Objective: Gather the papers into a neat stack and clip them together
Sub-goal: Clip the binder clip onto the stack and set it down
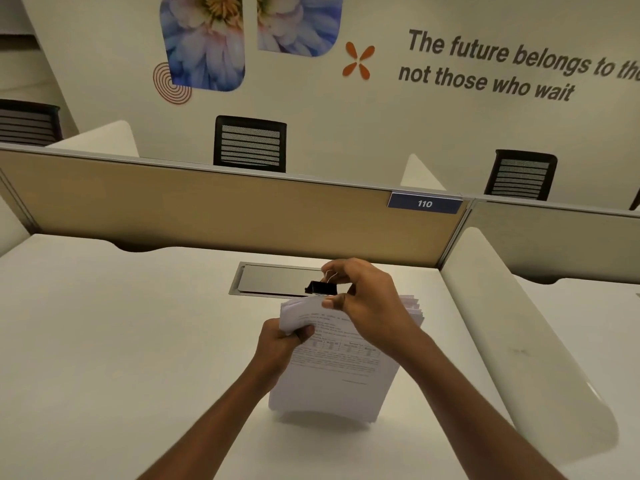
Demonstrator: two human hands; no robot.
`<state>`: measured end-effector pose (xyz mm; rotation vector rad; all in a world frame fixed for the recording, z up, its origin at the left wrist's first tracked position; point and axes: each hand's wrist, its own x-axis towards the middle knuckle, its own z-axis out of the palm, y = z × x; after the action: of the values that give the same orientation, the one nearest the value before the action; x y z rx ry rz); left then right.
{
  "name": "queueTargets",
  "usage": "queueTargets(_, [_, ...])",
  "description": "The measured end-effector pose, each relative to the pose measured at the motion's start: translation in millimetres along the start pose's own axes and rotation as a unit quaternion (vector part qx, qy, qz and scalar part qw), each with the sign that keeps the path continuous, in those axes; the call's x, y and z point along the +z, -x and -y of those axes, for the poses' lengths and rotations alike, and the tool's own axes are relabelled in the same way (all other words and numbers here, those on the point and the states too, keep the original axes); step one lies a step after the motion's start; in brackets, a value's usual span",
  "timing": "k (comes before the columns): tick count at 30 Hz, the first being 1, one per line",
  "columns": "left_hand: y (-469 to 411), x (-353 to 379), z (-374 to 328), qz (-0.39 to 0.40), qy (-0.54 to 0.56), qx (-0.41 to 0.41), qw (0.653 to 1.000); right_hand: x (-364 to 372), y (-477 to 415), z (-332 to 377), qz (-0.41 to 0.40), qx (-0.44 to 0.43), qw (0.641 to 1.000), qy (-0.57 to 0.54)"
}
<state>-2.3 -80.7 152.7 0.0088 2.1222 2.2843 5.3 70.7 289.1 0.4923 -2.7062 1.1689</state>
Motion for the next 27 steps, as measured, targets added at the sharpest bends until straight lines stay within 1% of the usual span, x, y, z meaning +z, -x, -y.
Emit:
queueTargets(4, [-0.5, -3.8, 1.5, 0.01, -0.026, 0.002, 1.0, 9.4, -1.9, 7.8, 0.011, -0.009, 1.0, 0.019])
queueTargets(9, [1.9, -8.8, 1.8, 0.023, -0.039, 0.009, 0.999, 10.7, -2.7, 11.7, 0.033, -0.048, 0.996, 0.072])
queueTargets(16, [-1.9, -16.7, 11.0, 0.025, -0.039, 0.009, 0.999, 8.6, -7.5, 10.8, 0.056, -0.038, 0.989, 0.129])
queueTargets(20, [-4.0, -16.7, 13.6, 0.024, -0.044, 0.008, 0.999, 13.6, -6.1, 4.2, 0.04, -0.057, 0.989, 0.131])
queueTargets(27, [-4.7, -14.8, 13.9, 0.021, -0.053, 0.017, 0.998, 22.8, -4.4, 0.8, 0.012, -0.117, 0.982, 0.145])
